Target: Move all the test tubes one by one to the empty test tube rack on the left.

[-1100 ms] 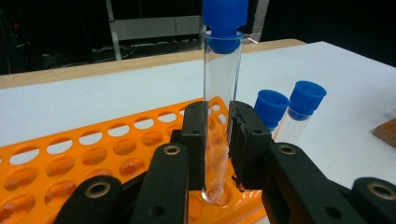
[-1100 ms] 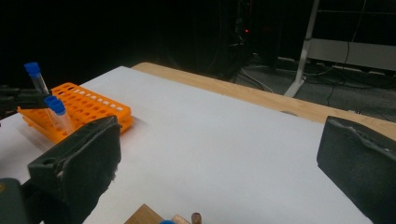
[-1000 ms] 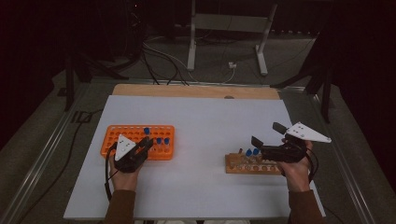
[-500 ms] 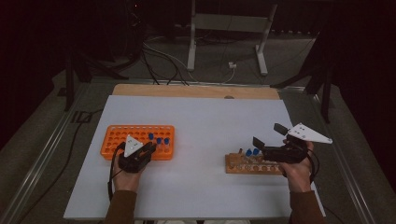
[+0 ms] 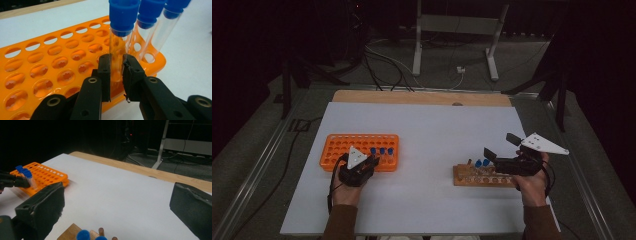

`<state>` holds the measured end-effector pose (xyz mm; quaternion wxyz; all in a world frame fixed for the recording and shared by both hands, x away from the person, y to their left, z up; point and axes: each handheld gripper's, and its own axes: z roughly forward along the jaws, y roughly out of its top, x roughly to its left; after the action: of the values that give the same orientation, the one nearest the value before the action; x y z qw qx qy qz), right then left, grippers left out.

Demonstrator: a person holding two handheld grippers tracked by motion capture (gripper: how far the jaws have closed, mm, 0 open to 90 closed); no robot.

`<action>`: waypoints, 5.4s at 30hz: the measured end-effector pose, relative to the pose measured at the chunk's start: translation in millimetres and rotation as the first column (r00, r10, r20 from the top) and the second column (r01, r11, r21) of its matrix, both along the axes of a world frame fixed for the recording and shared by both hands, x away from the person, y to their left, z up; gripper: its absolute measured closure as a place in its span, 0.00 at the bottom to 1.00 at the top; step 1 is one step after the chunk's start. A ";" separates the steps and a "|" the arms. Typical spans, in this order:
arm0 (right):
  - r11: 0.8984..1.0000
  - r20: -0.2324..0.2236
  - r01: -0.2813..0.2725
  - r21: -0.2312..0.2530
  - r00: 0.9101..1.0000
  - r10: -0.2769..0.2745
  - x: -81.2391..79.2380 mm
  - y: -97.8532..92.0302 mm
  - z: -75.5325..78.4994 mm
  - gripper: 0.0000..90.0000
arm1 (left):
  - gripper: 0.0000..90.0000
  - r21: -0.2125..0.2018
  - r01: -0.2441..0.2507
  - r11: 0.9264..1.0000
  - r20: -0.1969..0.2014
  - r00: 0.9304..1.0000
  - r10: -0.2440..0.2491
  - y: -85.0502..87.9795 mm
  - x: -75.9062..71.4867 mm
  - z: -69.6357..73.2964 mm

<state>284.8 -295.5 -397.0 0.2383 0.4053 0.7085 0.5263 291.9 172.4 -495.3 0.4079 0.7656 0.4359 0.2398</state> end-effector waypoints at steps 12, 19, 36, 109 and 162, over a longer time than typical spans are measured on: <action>1.000 0.000 -0.010 -0.002 1.000 0.010 -0.4 0.8 -1.6 0.00 | 0.86 -0.041 -0.006 0.999 -0.013 1.000 0.006 3.7 1.0 -0.4; 1.000 -0.007 -0.012 -0.002 1.000 0.012 -0.1 -0.6 -4.5 0.00 | 0.74 -0.086 -0.022 0.996 -0.014 1.000 0.021 9.9 -0.2 0.5; 0.998 -0.039 -0.036 -0.056 0.999 0.034 -0.2 -3.6 -13.6 0.07 | 0.27 -0.191 0.007 0.982 0.080 0.997 0.009 22.9 -20.6 25.8; 0.971 -0.103 -0.189 -0.144 0.979 0.175 -11.9 -2.5 -41.0 0.85 | 0.01 -0.182 0.007 0.983 0.101 0.995 0.012 20.4 -25.0 35.3; 0.978 0.010 -0.186 -0.090 0.982 0.188 8.3 50.4 12.4 0.85 | 0.01 -0.151 0.028 0.988 0.141 0.990 -0.006 9.3 -29.1 44.3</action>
<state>293.1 -245.1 -384.7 0.2120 0.3211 0.7639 0.5181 262.7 181.7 -451.0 0.4972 0.7168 0.4168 0.2555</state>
